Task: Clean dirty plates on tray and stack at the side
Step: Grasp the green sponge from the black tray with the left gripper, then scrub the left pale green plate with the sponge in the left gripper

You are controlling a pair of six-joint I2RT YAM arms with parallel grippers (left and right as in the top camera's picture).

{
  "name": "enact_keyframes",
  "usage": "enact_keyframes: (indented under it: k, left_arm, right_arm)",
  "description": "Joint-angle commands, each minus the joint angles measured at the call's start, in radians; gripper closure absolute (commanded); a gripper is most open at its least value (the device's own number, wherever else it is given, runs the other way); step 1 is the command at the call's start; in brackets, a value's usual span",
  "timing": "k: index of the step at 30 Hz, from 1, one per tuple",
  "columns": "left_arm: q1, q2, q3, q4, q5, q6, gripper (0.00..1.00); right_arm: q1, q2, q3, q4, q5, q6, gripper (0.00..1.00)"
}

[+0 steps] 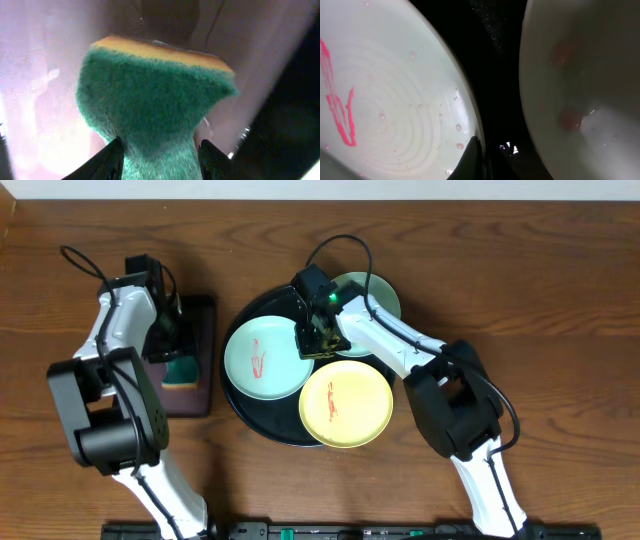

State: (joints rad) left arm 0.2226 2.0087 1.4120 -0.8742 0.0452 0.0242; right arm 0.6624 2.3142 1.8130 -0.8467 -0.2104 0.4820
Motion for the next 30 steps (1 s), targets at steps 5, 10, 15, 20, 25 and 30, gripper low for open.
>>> enact_keyframes:
  k: [5, 10, 15, 20, 25, 30]
  left_arm:
    - [0.003, 0.039, -0.009, 0.003, -0.012, -0.023, 0.69]
    - [0.003, 0.039, -0.01, 0.032, -0.012, -0.023, 0.89]
    - [0.003, 0.039, -0.01, 0.039, -0.012, -0.049, 0.93]
    - [0.003, 0.039, -0.01, -0.005, -0.009, -0.048, 0.54]
    - [0.003, 0.039, -0.02, -0.013, -0.009, -0.049, 0.52]
    - [0.003, 0.04, -0.045, 0.021, -0.009, -0.056, 0.7]
  right_arm:
    - [0.013, 0.036, 0.005, -0.001, 0.027, -0.027, 0.99]
    - [0.013, 0.037, 0.005, -0.002, 0.036, -0.027, 0.99]
    - [0.011, 0.037, 0.005, -0.002, 0.049, -0.027, 0.99]
    - [0.011, 0.036, 0.005, -0.005, 0.049, -0.027, 0.99]
    - [0.011, 0.037, 0.005, -0.005, 0.05, -0.027, 0.99]
    - [0.011, 0.037, 0.005, -0.005, 0.05, -0.027, 0.99]
